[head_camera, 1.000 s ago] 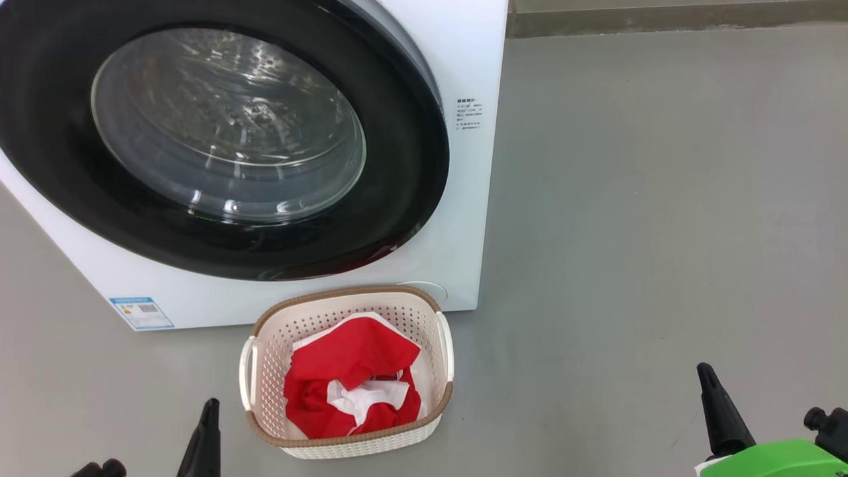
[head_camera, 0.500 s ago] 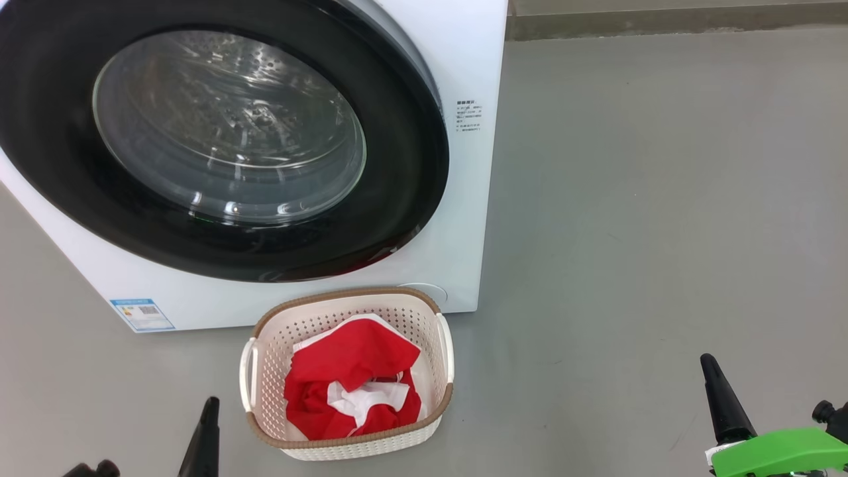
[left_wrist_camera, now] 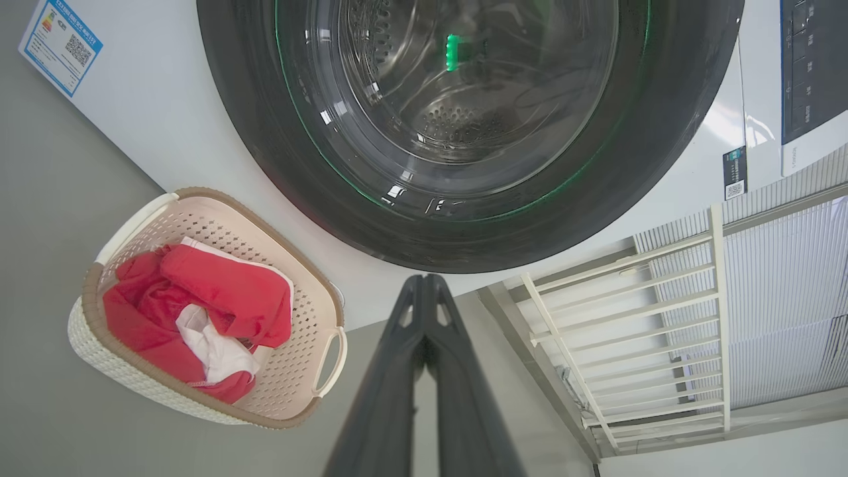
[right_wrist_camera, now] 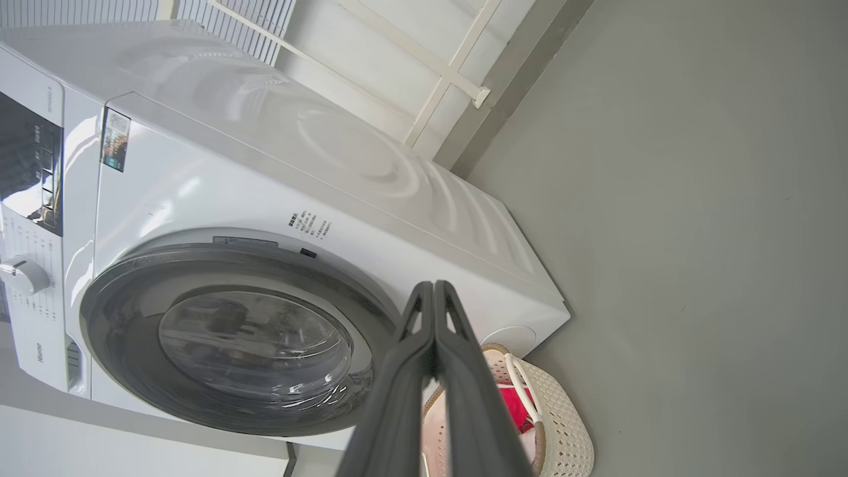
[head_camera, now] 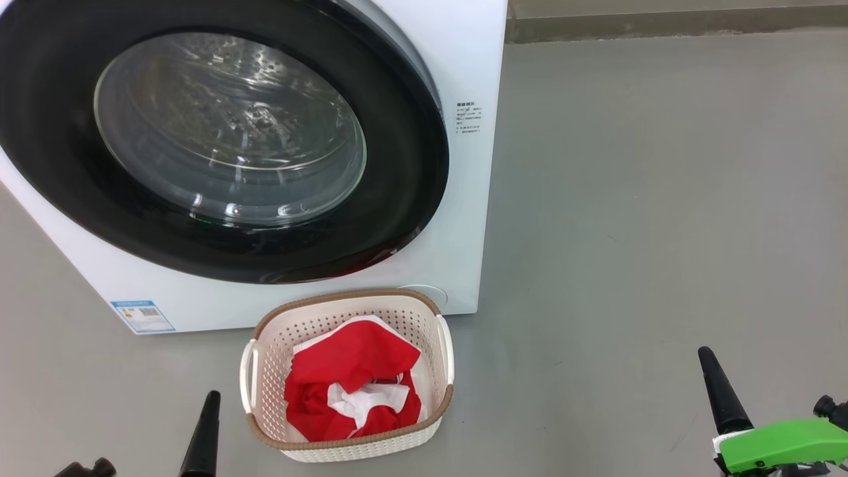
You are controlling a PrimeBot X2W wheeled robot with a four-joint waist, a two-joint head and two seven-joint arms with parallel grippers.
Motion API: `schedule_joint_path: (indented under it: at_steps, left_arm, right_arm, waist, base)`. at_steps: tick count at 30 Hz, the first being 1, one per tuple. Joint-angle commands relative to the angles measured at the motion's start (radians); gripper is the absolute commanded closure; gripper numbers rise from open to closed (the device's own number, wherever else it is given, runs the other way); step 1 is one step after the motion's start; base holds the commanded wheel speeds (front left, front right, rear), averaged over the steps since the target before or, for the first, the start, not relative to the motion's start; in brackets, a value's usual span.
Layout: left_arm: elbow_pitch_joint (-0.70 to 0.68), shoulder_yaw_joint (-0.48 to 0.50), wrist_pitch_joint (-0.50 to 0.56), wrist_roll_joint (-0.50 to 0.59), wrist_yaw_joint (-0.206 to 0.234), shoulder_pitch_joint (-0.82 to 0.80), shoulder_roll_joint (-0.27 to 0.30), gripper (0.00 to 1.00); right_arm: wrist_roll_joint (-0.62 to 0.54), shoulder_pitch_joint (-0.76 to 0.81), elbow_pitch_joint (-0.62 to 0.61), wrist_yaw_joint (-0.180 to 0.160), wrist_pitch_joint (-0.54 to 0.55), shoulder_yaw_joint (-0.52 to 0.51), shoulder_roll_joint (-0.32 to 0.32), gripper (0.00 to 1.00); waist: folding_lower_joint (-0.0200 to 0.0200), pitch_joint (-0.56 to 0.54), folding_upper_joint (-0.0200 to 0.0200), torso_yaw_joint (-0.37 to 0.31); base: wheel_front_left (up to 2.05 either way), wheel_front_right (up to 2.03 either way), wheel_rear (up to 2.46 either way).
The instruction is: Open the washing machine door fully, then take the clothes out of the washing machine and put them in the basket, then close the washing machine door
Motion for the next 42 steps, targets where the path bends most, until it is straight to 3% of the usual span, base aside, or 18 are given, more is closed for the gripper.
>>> schedule_joint_path:
  at_steps: [1,42]
  left_arm:
    - [-0.022,0.028,0.009,-0.03,-0.005,-0.051,0.02,1.0]
    - [-0.016,0.047,0.122,-0.47,-0.007,-0.099,0.026,1.0]
  right_arm:
    - [0.034,-0.057,-0.022,-0.001,0.009,0.006,-0.009,1.0]
    - [0.419,-0.136,-0.016,-0.001,0.129,-0.017,-0.001,1.0]
  waist:
    - [-0.0001,0.0,0.0,0.0]
    - [-0.0001,-0.013,0.0,0.0]
  base:
    - [0.0,0.0,0.0]
    - [0.0,0.0,0.0]
